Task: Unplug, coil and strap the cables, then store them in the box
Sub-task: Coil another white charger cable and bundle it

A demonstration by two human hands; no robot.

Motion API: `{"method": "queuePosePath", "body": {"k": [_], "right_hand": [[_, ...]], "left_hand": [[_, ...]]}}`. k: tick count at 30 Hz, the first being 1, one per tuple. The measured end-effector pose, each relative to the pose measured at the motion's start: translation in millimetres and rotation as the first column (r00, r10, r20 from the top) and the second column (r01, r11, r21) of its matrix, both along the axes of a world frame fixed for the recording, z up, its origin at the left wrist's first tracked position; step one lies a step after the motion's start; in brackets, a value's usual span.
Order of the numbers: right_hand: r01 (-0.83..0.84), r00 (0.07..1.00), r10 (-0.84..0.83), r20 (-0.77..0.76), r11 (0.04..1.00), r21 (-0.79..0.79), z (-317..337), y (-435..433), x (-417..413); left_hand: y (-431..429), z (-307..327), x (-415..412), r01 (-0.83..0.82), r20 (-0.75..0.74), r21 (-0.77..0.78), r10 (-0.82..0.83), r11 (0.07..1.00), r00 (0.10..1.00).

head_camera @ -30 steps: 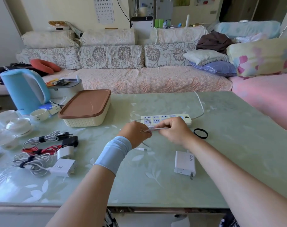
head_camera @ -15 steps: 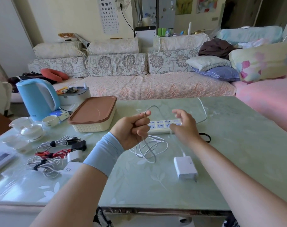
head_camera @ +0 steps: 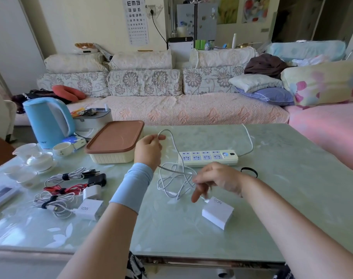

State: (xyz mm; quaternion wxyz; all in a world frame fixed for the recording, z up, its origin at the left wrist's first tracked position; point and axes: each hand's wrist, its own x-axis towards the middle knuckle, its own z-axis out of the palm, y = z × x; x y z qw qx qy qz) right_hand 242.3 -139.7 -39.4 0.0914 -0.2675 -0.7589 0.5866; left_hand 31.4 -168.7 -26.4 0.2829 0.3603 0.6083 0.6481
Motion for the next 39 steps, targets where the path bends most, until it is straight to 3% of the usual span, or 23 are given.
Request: {"method": "queuePosePath", "body": {"k": [3,7,11,15,18,19,21,24,26,28,30,33,37,39], "right_hand": [[-0.094,0.994,0.103,0.036,0.978,-0.185,-6.3,9.5,10.2],[-0.119,0.993,0.121,-0.005,0.969,-0.217,-3.7,21.0,17.1],[-0.165,0.943,0.078,-0.324,0.955,-0.248,-4.6,23.8,8.2],[0.013,0.917,-0.129,-0.378,0.955,-0.296,-2.5,14.6,-11.0],[0.188,0.905,-0.259,-0.338,0.955,-0.228,3.2,8.7,-19.8],[0.248,0.893,-0.309,-0.326,0.944,-0.217,4.0,8.4,-22.7],[0.374,0.865,-0.414,-0.283,0.909,-0.184,3.7,9.4,-28.1],[0.529,0.833,-0.520,-0.187,0.849,-0.004,-1.9,13.1,-31.3],[0.562,0.824,-0.546,-0.153,0.821,0.099,-3.8,12.9,-30.9],[0.525,0.840,-0.511,-0.184,0.850,0.036,-2.4,10.9,-31.4],[0.486,0.846,-0.482,-0.228,0.873,-0.039,1.1,9.0,-32.2],[0.467,0.850,-0.461,-0.254,0.883,-0.040,3.2,9.1,-31.1],[0.261,0.962,-0.254,-0.105,0.963,0.065,6.4,5.8,-19.8],[0.109,0.994,-0.109,0.001,0.990,0.086,9.0,1.3,-16.7]], "left_hand": [[0.0,-11.8,-27.4,-0.221,-0.341,-0.009,0.205,0.975,0.917],[5.6,-19.5,-47.9,-0.256,-0.388,-0.045,0.219,0.966,0.895],[14.9,-30.5,-44.1,-0.257,-0.469,-0.146,0.162,0.955,0.868],[10.1,-33.1,-38.6,-0.283,-0.516,-0.161,0.164,0.946,0.841],[0.5,-26.7,-26.6,-0.235,-0.740,0.092,0.225,0.968,0.634],[-1.6,-22.5,-22.6,-0.129,-0.755,0.158,0.204,0.979,0.623],[-9.9,-8.7,-8.9,0.089,-0.709,0.179,0.065,0.980,0.702],[-22.3,5.6,8.5,0.168,-0.751,0.268,0.097,0.949,0.653],[-24.6,9.1,10.6,0.237,-0.700,0.235,-0.005,0.943,0.714],[-24.9,10.5,15.6,0.338,-0.624,0.084,-0.215,0.937,0.751],[-24.0,6.4,23.8,0.361,-0.667,-0.105,-0.335,0.927,0.666],[-17.9,-4.2,29.5,0.368,-0.579,-0.314,-0.484,0.875,0.656],[-17.7,6.0,17.2,0.337,-0.477,-0.296,-0.444,0.894,0.759],[-22.4,14.5,5.9,0.148,-0.633,-0.275,-0.295,0.950,0.715]]}}
